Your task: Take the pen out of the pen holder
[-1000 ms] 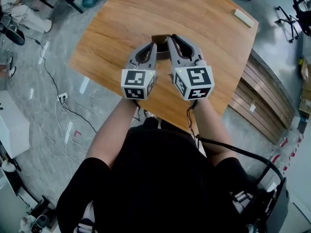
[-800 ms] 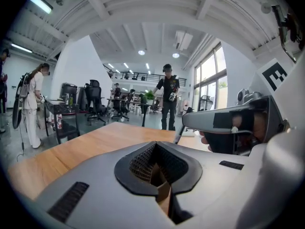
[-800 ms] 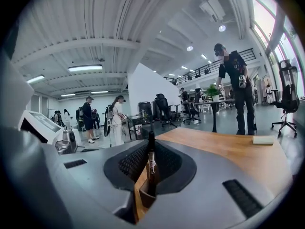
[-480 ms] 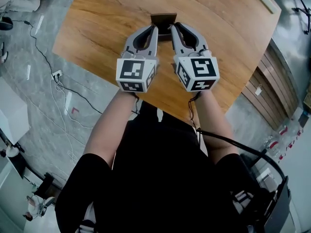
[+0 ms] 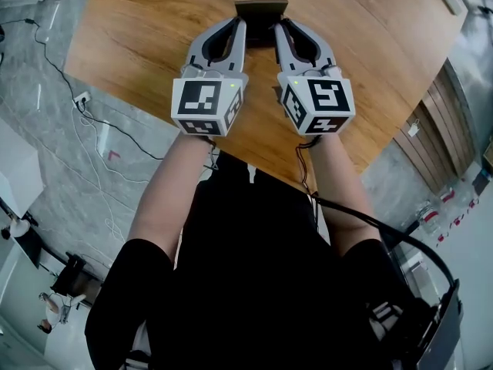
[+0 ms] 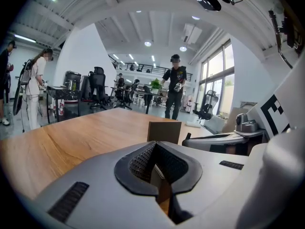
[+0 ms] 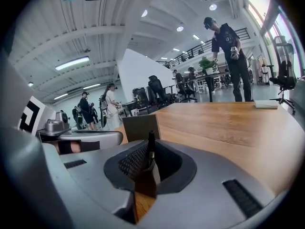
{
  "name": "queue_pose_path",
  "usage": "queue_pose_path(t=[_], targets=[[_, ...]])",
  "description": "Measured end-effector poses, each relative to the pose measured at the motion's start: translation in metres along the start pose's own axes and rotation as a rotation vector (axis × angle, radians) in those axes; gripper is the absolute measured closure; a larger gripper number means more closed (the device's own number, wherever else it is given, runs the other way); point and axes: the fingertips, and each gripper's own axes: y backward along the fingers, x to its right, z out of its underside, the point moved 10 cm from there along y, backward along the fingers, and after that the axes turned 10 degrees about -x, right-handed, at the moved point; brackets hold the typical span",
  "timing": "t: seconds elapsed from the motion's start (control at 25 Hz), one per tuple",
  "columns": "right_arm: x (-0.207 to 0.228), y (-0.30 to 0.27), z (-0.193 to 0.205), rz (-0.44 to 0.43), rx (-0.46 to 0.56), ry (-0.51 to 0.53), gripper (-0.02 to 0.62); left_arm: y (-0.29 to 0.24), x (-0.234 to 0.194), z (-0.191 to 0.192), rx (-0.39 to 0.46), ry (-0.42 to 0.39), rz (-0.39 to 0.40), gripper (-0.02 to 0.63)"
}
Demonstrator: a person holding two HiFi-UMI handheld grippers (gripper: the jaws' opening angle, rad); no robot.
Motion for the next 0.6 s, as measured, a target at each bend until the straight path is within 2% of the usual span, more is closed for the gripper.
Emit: queue_pose_path(t=[0.36,0.6], targets=[[0.000,0.002,-0.013,0.017,0.007,-0.011,0.552,0.008,0.000,-0.011,0.033,-0.026,-0.006,0.605],[-0.016,0.051,-0.049,0.035,0.065,0.033,0.552,0.050,0.024,-0.043,0.071,-0.053,-0.006,0.606]])
